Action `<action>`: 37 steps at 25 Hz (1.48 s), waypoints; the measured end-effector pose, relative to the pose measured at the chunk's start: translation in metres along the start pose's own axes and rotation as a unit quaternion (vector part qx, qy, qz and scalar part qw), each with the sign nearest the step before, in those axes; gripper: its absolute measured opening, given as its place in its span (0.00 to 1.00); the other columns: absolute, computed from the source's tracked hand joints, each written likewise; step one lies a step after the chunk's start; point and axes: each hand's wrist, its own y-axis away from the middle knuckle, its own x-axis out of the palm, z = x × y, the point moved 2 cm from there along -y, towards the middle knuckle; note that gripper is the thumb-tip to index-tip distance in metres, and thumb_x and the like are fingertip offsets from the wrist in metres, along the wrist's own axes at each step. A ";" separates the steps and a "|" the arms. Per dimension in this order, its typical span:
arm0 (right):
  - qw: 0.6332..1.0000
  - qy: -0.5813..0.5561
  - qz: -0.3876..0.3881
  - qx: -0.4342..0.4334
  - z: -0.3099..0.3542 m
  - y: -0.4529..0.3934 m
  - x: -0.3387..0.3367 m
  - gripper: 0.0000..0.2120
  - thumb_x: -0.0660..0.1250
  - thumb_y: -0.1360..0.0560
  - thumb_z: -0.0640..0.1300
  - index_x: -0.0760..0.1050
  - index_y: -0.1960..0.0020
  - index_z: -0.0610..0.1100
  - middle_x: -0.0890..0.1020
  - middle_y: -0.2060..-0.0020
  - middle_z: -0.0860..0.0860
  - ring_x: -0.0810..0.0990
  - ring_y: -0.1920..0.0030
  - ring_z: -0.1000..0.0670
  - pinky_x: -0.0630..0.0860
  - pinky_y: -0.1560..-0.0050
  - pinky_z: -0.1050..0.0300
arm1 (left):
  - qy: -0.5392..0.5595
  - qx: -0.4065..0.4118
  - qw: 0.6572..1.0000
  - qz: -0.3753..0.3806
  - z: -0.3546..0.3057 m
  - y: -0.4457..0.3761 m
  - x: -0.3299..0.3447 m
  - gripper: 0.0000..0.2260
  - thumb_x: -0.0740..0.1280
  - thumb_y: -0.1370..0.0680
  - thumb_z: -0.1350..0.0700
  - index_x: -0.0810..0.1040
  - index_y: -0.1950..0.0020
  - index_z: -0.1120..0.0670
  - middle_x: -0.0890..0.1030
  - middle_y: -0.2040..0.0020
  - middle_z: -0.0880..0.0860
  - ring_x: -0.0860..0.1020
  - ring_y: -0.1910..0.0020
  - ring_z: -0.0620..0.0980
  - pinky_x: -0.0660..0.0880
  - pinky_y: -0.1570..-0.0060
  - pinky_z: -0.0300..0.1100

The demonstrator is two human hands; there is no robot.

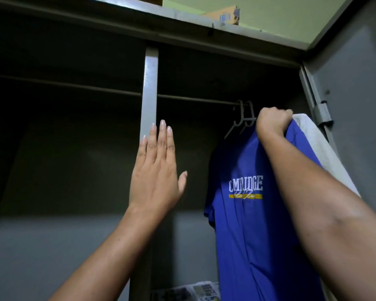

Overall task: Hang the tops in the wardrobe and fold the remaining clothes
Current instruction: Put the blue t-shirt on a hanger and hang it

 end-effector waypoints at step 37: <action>0.644 0.152 0.681 -0.313 0.010 0.353 0.135 0.26 0.57 0.20 0.49 0.57 0.24 0.46 0.62 0.27 0.44 0.69 0.36 0.42 0.68 0.40 0.49 | 0.032 0.026 0.994 0.101 -0.027 0.154 -0.016 0.37 0.58 0.23 0.46 0.43 0.22 0.62 0.45 0.21 0.58 0.45 0.22 0.57 0.51 0.25 0.54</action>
